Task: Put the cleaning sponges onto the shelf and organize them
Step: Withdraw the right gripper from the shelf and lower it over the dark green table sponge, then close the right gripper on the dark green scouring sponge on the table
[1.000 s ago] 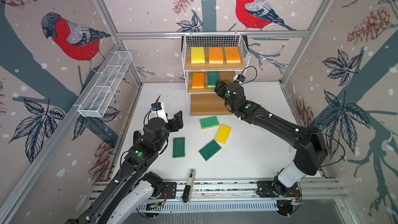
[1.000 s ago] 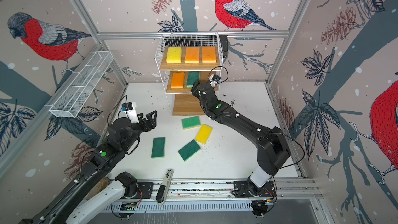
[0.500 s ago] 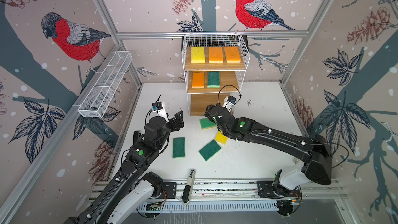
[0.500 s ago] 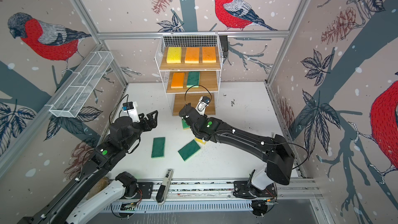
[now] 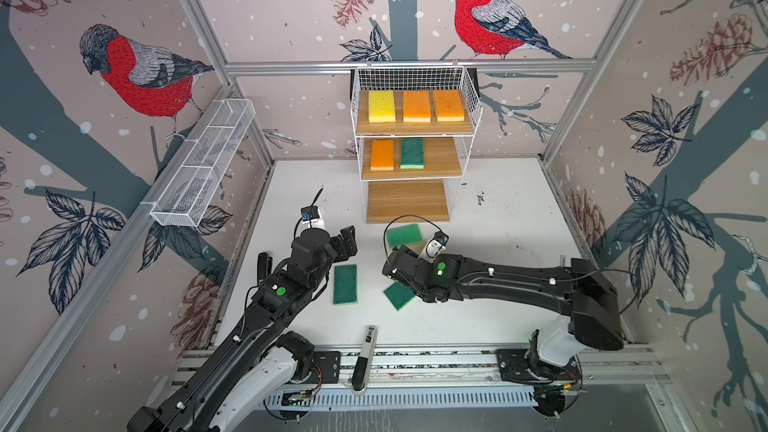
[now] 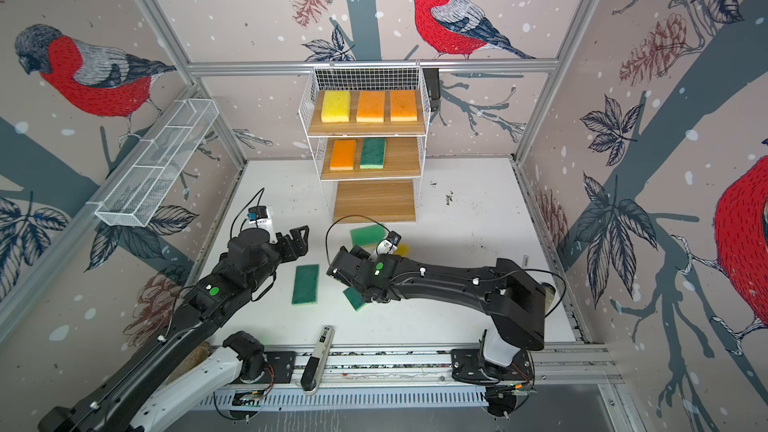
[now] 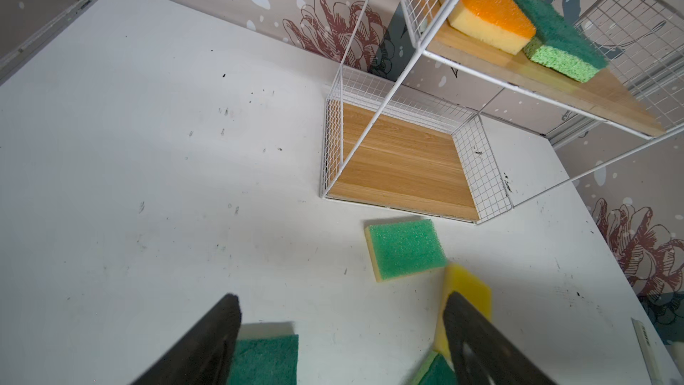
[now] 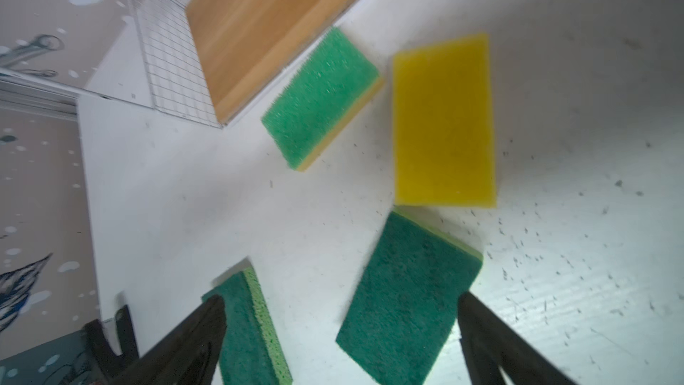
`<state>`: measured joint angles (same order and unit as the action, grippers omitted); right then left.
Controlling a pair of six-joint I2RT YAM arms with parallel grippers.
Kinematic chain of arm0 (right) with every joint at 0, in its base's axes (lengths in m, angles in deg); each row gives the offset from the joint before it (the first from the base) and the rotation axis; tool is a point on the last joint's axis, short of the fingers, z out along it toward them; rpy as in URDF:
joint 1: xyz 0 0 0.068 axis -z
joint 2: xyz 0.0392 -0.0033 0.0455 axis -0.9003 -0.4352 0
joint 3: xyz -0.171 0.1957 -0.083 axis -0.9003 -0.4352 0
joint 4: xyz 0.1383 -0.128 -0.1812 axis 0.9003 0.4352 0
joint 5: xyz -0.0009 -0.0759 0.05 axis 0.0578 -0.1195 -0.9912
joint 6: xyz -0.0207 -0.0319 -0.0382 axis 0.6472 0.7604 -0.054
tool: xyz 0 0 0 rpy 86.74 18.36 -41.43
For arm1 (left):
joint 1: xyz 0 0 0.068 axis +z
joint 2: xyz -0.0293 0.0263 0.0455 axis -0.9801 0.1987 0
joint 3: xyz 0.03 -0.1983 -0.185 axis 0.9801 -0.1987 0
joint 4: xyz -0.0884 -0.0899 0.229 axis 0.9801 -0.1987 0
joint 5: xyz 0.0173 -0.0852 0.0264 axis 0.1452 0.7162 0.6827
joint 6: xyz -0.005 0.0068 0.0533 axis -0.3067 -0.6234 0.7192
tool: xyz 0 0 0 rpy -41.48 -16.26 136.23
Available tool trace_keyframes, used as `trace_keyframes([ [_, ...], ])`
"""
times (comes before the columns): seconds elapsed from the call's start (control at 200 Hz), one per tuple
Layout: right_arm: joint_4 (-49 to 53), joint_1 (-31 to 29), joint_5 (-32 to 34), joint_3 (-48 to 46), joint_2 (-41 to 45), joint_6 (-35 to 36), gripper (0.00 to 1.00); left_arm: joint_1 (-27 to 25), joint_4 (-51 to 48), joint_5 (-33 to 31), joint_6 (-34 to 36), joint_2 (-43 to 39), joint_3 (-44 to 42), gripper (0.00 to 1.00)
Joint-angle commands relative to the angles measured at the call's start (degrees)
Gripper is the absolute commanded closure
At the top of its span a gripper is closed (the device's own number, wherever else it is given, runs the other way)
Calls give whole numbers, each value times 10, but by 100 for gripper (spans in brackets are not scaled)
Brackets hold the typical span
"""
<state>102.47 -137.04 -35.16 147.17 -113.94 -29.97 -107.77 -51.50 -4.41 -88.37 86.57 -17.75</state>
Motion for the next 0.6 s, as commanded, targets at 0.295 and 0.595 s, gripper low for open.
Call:
trace_keyframes([
  [0.295,116,-20,-138,162,-196,-67,1,1,-35,-6,-13,-49,-10,11],
  [0.595,130,-29,-166,172,-218,-88,1,5,-52,-17,-16,-68,-10,9],
])
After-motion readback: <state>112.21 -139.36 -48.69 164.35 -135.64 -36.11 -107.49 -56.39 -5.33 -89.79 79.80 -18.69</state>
